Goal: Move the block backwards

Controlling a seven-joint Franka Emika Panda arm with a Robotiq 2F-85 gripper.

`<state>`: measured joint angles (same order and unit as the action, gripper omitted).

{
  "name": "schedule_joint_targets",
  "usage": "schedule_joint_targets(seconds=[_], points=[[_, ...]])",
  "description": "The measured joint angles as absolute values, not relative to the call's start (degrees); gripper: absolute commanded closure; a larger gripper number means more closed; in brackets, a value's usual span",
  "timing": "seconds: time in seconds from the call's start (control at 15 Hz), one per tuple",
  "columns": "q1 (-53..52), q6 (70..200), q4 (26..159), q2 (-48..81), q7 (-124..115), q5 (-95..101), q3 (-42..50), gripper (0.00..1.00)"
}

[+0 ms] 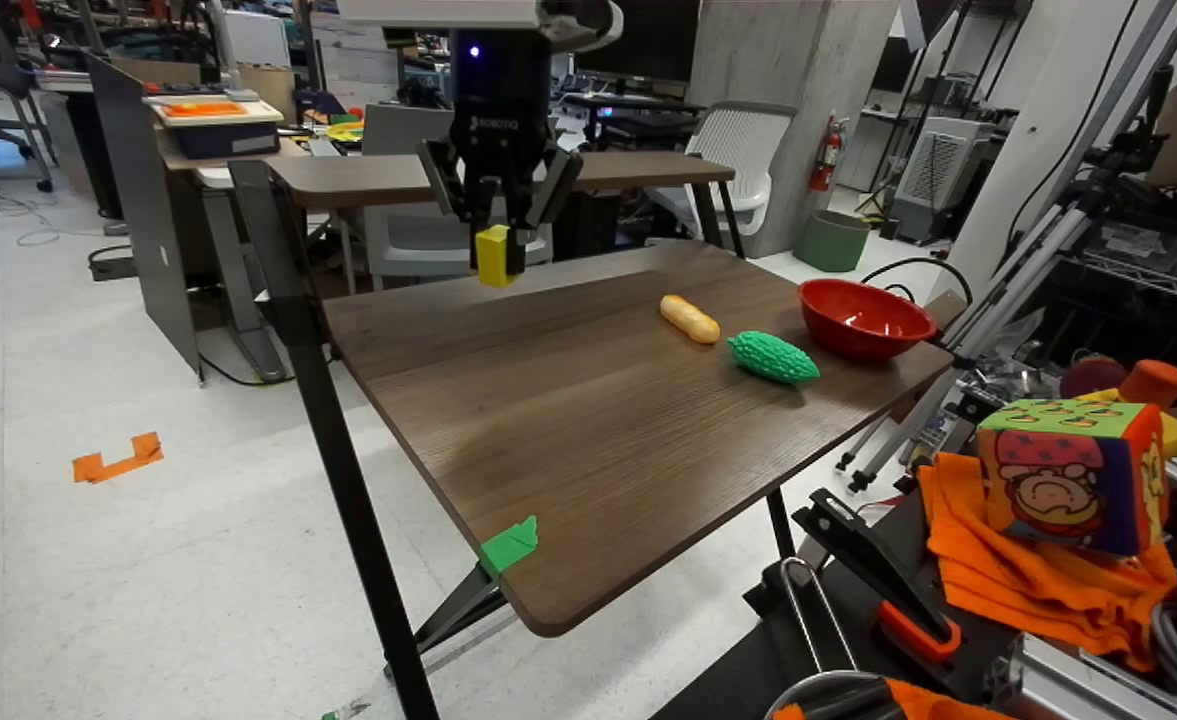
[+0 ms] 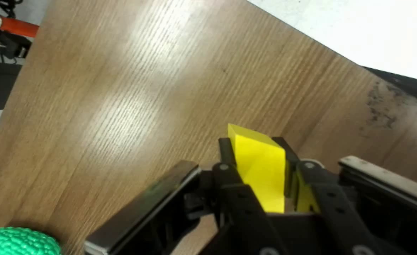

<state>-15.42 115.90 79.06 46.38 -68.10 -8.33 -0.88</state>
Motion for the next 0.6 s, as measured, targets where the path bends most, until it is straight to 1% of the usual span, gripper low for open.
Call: schedule_joint_targets(seconds=[0.27, 0.6], points=[[-13.29, 116.42, 70.70, 52.81, -72.98, -12.76, -0.92, 0.92], [-12.22, 120.08, 60.86, 62.63, -80.47, -16.31, -1.70, 0.92]])
